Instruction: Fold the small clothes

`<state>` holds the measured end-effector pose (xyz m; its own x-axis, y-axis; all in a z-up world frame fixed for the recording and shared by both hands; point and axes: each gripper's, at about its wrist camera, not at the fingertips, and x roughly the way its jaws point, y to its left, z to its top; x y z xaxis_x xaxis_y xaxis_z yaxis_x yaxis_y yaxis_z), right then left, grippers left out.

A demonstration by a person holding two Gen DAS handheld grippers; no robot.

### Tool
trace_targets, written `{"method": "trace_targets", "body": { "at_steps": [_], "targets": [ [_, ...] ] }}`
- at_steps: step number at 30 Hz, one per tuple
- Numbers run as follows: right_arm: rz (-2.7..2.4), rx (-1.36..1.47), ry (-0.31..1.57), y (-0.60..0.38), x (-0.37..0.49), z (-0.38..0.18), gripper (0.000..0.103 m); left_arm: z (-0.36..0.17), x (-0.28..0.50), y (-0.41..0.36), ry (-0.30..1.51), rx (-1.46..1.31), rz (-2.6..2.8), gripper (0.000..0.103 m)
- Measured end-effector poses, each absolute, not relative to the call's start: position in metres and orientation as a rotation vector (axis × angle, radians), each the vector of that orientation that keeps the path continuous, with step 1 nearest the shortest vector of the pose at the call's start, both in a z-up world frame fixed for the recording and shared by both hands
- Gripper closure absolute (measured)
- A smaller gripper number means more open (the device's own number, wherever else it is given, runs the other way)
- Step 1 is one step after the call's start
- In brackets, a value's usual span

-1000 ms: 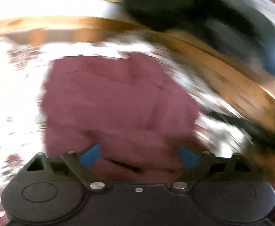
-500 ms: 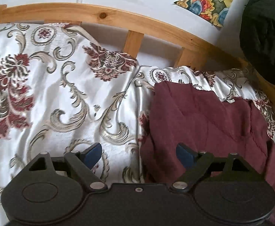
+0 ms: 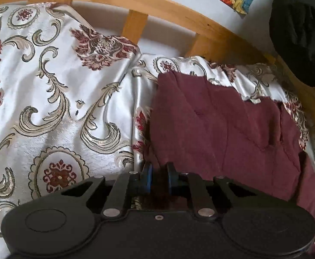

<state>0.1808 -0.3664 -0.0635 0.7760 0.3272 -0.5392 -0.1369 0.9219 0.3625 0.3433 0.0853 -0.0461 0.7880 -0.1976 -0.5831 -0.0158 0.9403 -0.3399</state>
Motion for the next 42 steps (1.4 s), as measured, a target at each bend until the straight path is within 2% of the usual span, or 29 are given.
{"method": "trace_targets", "body": {
  "at_steps": [2, 3, 9, 11, 12, 14, 15, 16, 17, 18, 20, 24, 28, 31, 36, 38, 40, 42],
  "targets": [
    [0.265, 0.285, 0.630, -0.362, 0.180, -0.063, 0.088, -0.043, 0.338, 0.087, 0.629, -0.353, -0.097, 0.090],
    [0.270, 0.279, 0.624, -0.361, 0.180, -0.061, 0.091, -0.041, 0.336, 0.090, 0.615, -0.366, -0.089, 0.090],
    [0.327, 0.232, 0.645, -0.347, 0.180, -0.062, 0.095, -0.047, 0.335, 0.108, 0.610, -0.464, 0.007, 0.091],
    [0.335, 0.195, 0.665, -0.343, 0.180, -0.064, 0.093, -0.050, 0.337, 0.107, 0.629, -0.468, 0.010, 0.084],
    [0.331, 0.193, 0.661, -0.342, 0.180, -0.064, 0.088, -0.050, 0.337, 0.106, 0.638, -0.472, 0.022, 0.082],
    [0.335, 0.212, 0.644, -0.344, 0.178, -0.062, 0.072, -0.046, 0.334, 0.101, 0.637, -0.453, 0.044, 0.066],
    [0.335, 0.214, 0.632, -0.344, 0.177, -0.060, 0.054, -0.044, 0.331, 0.098, 0.633, -0.429, 0.043, 0.060],
    [0.331, 0.212, 0.617, -0.344, 0.175, -0.059, 0.046, -0.041, 0.326, 0.093, 0.627, -0.399, 0.035, 0.046],
    [0.327, 0.206, 0.602, -0.345, 0.175, -0.058, 0.045, -0.039, 0.321, 0.088, 0.618, -0.373, 0.028, 0.036],
    [0.321, 0.197, 0.590, -0.345, 0.175, -0.056, 0.043, -0.037, 0.314, 0.082, 0.606, -0.343, 0.016, 0.032],
    [0.299, 0.178, 0.571, -0.344, 0.174, -0.055, 0.033, -0.036, 0.299, 0.069, 0.595, -0.278, -0.022, 0.023],
    [0.259, 0.151, 0.564, -0.343, 0.174, -0.057, 0.028, -0.041, 0.282, 0.040, 0.641, -0.139, -0.089, 0.020],
    [0.225, 0.132, 0.550, -0.342, 0.172, -0.056, 0.016, -0.057, 0.287, 0.019, 0.753, 0.017, -0.044, 0.020],
    [0.205, 0.122, 0.529, -0.343, 0.171, -0.054, 0.009, -0.063, 0.291, 0.024, 0.794, -0.024, -0.024, 0.018],
    [0.180, 0.104, 0.488, -0.346, 0.172, -0.051, 0.009, -0.061, 0.285, 0.031, 0.813, -0.089, -0.009, 0.019],
    [0.175, 0.064, 0.506, -0.342, 0.175, -0.053, 0.020, -0.061, 0.278, 0.028, 0.822, -0.067, 0.002, 0.019],
    [0.166, 0.013, 0.553, -0.336, 0.179, -0.058, 0.037, -0.062, 0.271, 0.028, 0.830, -0.051, 0.012, 0.019],
    [0.168, -0.023, 0.617, -0.330, 0.183, -0.066, 0.045, -0.061, 0.263, 0.030, 0.836, -0.063, 0.021, 0.018]
  ]
}}
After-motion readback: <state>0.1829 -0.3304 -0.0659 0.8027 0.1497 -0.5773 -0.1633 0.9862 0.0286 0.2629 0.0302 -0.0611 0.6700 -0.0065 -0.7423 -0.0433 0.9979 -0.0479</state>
